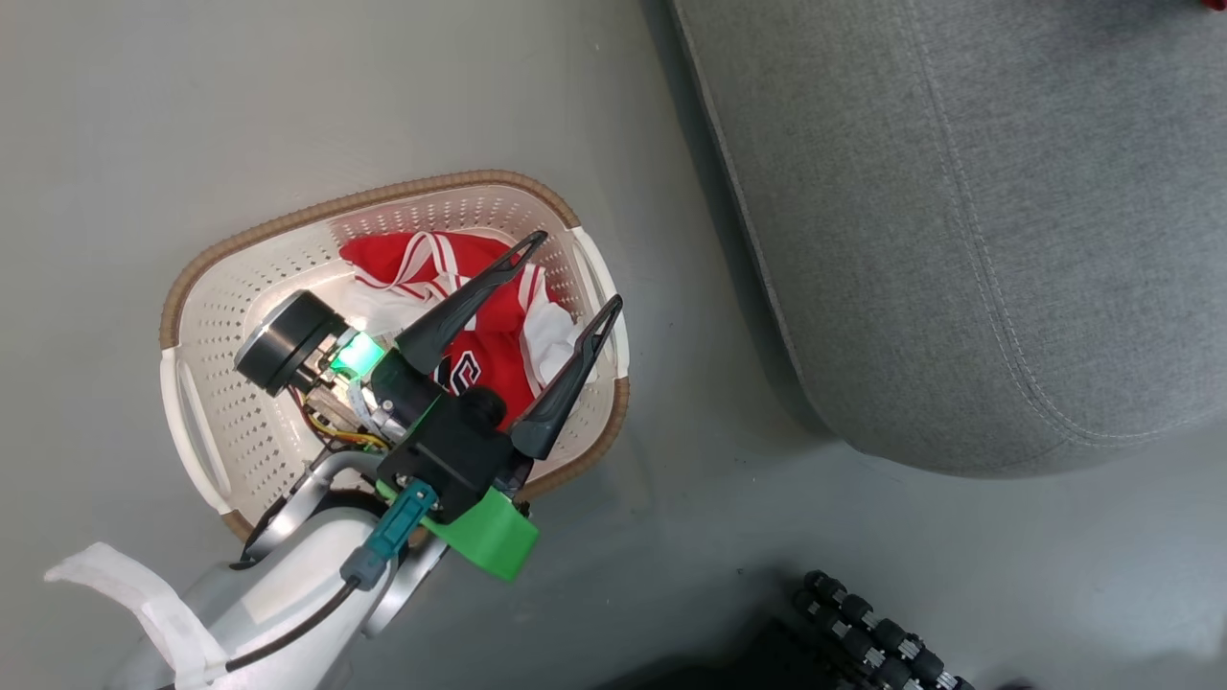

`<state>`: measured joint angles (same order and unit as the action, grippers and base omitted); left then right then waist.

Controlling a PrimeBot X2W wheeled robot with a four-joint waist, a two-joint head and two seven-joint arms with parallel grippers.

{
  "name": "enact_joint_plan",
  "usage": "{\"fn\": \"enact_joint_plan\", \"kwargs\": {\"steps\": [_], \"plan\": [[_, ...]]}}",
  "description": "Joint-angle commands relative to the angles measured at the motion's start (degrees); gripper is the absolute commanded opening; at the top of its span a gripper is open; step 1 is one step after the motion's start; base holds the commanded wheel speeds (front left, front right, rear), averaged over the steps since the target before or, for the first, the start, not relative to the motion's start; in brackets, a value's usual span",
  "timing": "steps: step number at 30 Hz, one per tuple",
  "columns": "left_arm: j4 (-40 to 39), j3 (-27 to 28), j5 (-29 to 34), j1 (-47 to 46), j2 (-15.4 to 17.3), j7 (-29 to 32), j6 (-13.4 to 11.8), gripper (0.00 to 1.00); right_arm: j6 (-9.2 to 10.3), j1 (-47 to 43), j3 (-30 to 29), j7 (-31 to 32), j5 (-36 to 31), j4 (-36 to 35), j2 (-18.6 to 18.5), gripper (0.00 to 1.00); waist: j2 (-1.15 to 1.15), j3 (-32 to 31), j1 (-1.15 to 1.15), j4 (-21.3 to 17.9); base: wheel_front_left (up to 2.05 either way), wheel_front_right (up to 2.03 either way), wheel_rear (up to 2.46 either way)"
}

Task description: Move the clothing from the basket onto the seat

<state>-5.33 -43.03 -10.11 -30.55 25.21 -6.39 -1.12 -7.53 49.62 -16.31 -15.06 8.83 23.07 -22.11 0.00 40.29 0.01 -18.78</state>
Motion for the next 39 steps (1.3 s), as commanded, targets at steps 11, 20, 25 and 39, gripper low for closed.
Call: {"fn": "enact_joint_plan", "kwargs": {"steps": [11, 20, 25, 39], "plan": [[3.5, -1.61, -1.9, 0.91, -2.16, -2.65, 0.23, 1.0, 0.08, -11.02, -8.77, -0.18, -6.28, 11.96, 4.91, 1.0, 0.0, -4.33, -0.01, 2.37, 0.0, 0.0, 0.0], [11.87, -0.18, -7.93, 5.61, -8.03, -8.2, -0.29, 1.0, 0.08, -26.25, -15.19, -0.18, -8.51, -0.12, 15.37, 1.0, 0.0, -14.87, -0.01, 6.09, 0.0, 0.0, 0.0], [14.86, 5.85, -13.85, 10.21, -13.44, -8.83, 1.0, 1.0, 0.09, -35.16, -10.3, -0.18, -5.56, -3.88, 18.57, 1.0, 0.0, -20.03, -0.01, 9.23, 0.0, 0.0, 0.0], [16.03, 18.63, -5.17, 23.88, -19.44, -8.83, 3.73, 1.0, 0.08, -47.46, -2.78, -0.18, -5.8, -5.65, 19.14, 1.0, 0.0, -33.39, -0.01, 16.33, 0.0, 0.0, 0.0]]}}
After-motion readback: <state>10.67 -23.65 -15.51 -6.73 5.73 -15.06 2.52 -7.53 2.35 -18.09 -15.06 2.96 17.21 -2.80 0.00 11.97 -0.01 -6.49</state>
